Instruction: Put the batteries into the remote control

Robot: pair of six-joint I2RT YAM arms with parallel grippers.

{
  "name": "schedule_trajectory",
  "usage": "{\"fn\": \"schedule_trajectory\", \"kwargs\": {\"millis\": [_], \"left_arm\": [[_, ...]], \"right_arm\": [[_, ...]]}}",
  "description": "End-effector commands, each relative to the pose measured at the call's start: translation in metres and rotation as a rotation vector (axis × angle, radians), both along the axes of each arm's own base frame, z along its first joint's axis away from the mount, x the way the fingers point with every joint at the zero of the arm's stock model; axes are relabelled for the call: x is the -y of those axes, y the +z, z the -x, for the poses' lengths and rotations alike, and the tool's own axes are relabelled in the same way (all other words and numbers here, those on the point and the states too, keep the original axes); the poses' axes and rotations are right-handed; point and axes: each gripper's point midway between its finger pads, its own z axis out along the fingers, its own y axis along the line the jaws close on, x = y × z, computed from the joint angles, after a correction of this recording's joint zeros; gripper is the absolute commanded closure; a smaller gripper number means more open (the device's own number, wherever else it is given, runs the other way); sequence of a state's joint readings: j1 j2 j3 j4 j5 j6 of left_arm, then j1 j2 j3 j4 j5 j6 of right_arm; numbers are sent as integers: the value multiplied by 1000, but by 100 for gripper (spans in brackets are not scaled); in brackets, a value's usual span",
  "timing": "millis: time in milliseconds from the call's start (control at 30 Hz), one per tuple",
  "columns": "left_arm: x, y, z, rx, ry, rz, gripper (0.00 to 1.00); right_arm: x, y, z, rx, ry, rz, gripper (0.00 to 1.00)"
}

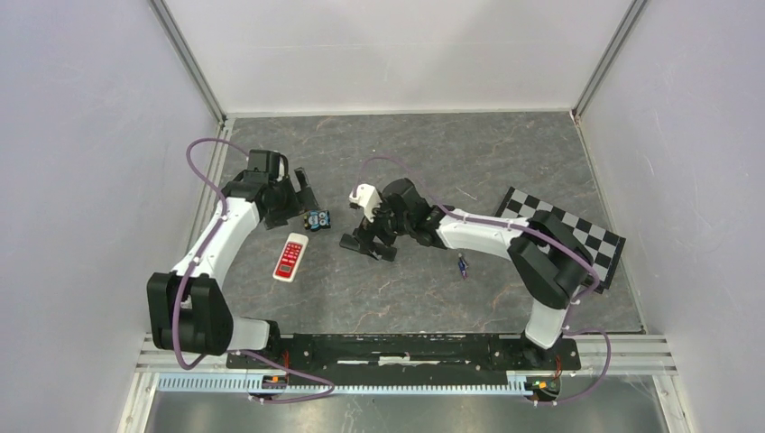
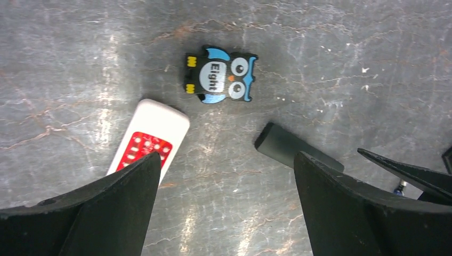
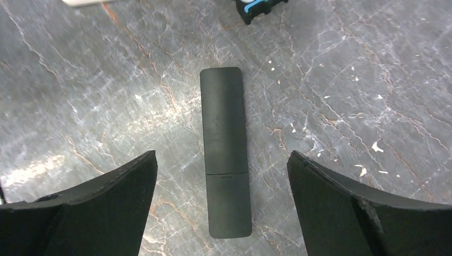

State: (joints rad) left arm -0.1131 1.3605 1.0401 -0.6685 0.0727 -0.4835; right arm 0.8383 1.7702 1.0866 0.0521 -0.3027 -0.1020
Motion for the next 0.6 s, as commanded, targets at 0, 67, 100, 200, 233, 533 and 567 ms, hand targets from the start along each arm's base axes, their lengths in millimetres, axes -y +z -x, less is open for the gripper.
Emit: {"fn": "schedule_trajectory", "kwargs": {"millis": [0,67,100,200,233,533,567], "left_arm": [[-23,-8,12,-27,3,-95,0],[-25,-19,18,-60,8,-99,0],[-27,-24,21,-79,9,-101,0],[-30,-39,28,-124,18,-103,0],[-31,-42,30,-136,21,-103,0],[-33,-57,38,-194,26,-98,0],[-33,-58,38,-198,26,-99,0]], "right_arm": [[-6,-13,-7,50,89,100,6],[-8,-22,-5,49,112,143,8],[-9,-26,-2,54,124,159,9],[-9,-38,0,53,124,197,12],[-8,-43,-1,46,119,209,15],[-2,-55,-20,30,-24,278,42],[0,-56,-23,36,-42,286,43]]}}
